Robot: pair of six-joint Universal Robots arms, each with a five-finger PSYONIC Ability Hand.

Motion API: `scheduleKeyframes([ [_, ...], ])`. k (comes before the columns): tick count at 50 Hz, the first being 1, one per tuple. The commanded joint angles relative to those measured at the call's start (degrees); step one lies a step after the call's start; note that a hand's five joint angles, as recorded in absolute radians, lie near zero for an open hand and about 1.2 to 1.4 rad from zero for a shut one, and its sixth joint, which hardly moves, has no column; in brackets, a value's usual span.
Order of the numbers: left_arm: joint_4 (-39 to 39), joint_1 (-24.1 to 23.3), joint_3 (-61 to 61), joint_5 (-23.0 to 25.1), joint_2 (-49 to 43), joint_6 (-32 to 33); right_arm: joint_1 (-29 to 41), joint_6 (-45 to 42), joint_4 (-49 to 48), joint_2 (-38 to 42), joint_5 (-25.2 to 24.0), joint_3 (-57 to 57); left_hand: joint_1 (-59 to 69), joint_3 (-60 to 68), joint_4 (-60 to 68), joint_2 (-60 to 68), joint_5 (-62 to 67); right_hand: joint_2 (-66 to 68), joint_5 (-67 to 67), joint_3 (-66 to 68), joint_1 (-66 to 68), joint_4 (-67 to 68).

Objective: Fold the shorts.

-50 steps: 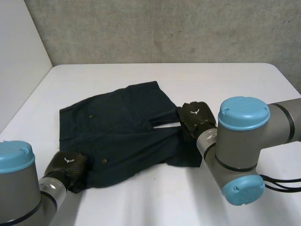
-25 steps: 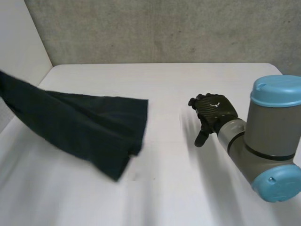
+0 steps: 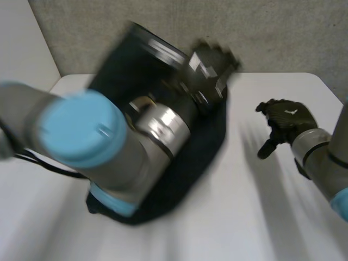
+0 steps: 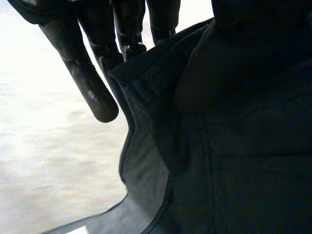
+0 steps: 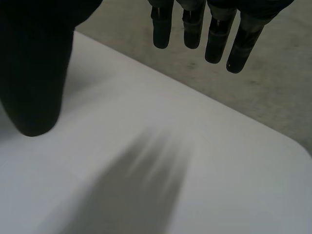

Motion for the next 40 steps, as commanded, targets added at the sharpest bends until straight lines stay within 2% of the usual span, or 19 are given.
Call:
scheduleKeyframes([
  [1, -2.69, -6.36, -3.6, 4.21, -9.53, 0.19, -5.63, 0.17, -0.11, -1.05, -0.28, 0.01, 15.73, 11.8, 11.47, 11.33, 13.58, -2.4, -3.3, -2.01, -1.4, -3.33],
  [2, -2.78, -6.54, -3.78, 4.21, -10.06, 0.19, -6.07, 0.17, -0.11, -0.96, -0.37, 0.01, 15.73, 11.8, 11.47, 11.33, 13.58, -2.4, -3.3, -2.01, -1.4, -3.33],
  [4, -3.04, -6.63, -4.22, 4.21, -10.85, 0.1, -6.86, 0.08, -0.11, -0.96, -0.9, 0.01, 7.39, 3.45, 3.12, 2.99, 5.24, -2.4, -3.3, -2.01, -1.4, -3.33],
  [6, -3.04, -6.63, -4.31, 4.21, -10.85, 0.1, -7.13, 0.08, -0.11, -0.96, -1.6, -0.07, -7.71, -11.65, -11.97, -12.11, -9.86, -2.4, -3.3, -2.01, -1.4, -3.33],
  [7, -3.04, -6.54, -4.22, 3.95, -10.51, 0.19, -7.48, -0.27, -0.02, -0.96, -2.73, -0.16, -28.44, -32.38, -32.71, -32.85, -30.6, -2.4, -3.3, -2.01, -1.4, -3.33],
  [8, -3.04, -6.54, -4.13, 3.77, -10.33, 0.19, -7.57, -0.36, -0.02, -0.96, -3.18, -0.25, -36.31, -40.25, -40.58, -40.71, -38.46, -2.4, -3.3, -2.01, -1.4, -3.33],
  [12, -2.96, -5.93, -3.78, 2.8, -7.52, 0.19, -8.45, -0.8, 0.24, -0.87, -5.46, -0.69, -53.7, -57.63, -57.96, -58.1, -55.85, -2.4, -3.3, -2.01, -1.4, -3.33],
  [17, -3.31, -2.15, -5.36, -1.14, -2.16, -0.07, -10.2, -3.08, 0.77, -1.05, -10.82, -0.86, -53.88, -57.82, -58.15, -58.29, -56.04, -2.4, -3.3, -2.01, -1.4, -3.33],
  [21, -4.71, 0.49, -9.66, -6.33, 2.23, -0.16, -10.65, -9.13, 1.82, -2.71, -17.58, 0.45, -53.05, -56.98, -57.31, -57.45, -55.2, -2.4, -3.3, -2.01, -1.4, -3.33],
  [22, -5.5, 1.19, -11.67, -8.08, 3.9, -0.16, -10.73, -13.41, 3.91, -4.63, -20.82, 1.85, -52.71, -56.65, -56.98, -57.11, -54.86, -2.4, -3.3, -2.01, -1.4, -3.33],
  [29, -11.29, 4.18, -21.17, -15.65, 8.39, -0.51, -13.71, -32.93, 13.41, -8.6, -29.63, 9.14, -49.85, -53.79, -54.12, -54.25, -52.0, -2.4, -3.3, -2.01, -1.4, -3.33],
  [32, -16.3, 4.97, -24.95, -17.94, 10.33, -2.0, -15.12, -38.49, 15.09, -9.13, -30.69, 12.4, -49.51, -53.45, -53.78, -53.92, -51.67, -2.4, -3.3, -2.01, -1.4, -3.33],
  [40, -30.1, 6.12, -28.74, -17.85, 9.98, -11.58, -18.02, -49.13, 12.73, -8.96, -31.13, 21.1, -48.17, -52.1, -52.43, -52.57, -50.32, -2.4, -3.3, -2.01, -1.4, -3.33],
])
